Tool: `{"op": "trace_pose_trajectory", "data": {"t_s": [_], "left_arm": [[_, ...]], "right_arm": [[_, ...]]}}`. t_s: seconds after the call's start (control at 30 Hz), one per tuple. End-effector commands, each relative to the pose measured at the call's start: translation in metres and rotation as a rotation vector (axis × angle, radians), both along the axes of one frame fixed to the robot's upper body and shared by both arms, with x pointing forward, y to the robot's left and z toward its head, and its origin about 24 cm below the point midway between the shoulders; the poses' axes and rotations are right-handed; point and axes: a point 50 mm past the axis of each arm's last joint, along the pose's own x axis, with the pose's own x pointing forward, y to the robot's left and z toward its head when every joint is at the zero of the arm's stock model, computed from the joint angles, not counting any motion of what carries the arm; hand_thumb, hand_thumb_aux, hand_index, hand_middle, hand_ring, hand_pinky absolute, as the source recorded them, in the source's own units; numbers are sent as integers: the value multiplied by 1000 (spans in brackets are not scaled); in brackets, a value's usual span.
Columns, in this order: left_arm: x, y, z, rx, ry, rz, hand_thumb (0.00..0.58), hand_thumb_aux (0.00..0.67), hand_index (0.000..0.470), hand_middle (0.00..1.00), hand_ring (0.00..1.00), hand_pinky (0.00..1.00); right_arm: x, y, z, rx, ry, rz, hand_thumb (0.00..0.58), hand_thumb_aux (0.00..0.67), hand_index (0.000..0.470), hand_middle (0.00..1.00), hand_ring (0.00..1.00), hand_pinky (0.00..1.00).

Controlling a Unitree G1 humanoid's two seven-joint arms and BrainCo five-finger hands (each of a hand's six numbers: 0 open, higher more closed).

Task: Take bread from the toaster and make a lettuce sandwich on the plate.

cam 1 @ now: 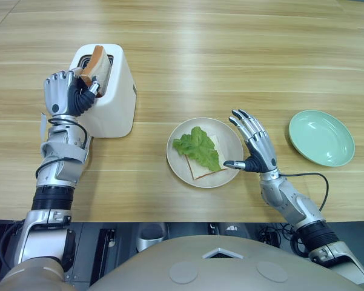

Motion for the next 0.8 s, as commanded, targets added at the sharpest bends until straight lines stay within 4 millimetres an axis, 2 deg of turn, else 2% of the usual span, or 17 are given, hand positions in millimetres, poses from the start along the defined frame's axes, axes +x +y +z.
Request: {"op": "trace_pose_trajectory", "data": {"t_s": [0.03,0.17,0.23,0.37,0.43,0.53,0.67,0.8], "left_arm": [[-8,-3,25,-46,-212,-27,580,670,460,1000,1000,1000],[-23,-10,51,-92,-479,-92,580,670,460,1000,1000,1000],[-29,-20,60,-155,-563,-200,580,670,460,1000,1000,1000],[-27,-62,53,-324,-426,-591,580,670,460,1000,1000,1000],[-26,-84,40,-392,-286,-752,580,670,460,1000,1000,1000],[-25,-116,5,-516,-6,-931,580,670,460,1000,1000,1000],[-28,-139,-34,-645,225,-1004,580,670,460,1000,1000,1000],[-32,-150,-58,-756,333,-998,580,670,460,1000,1000,1000]], "right_arm": [[0,-3,1,17,-18,-25,0,0,0,0,0,0],[4,-11,4,30,-46,-80,0,0,0,0,0,0],[5,-15,3,24,-41,-93,0,0,0,0,0,0],[5,-20,7,12,-52,-93,0,0,0,0,0,0],[5,-22,13,19,-78,-86,0,0,0,0,0,0],[1,-19,27,53,-141,-45,0,0,0,0,0,0],[-7,-6,37,74,-168,39,0,0,0,0,0,0],[-13,1,37,61,-144,106,0,0,0,0,0,0]]}}
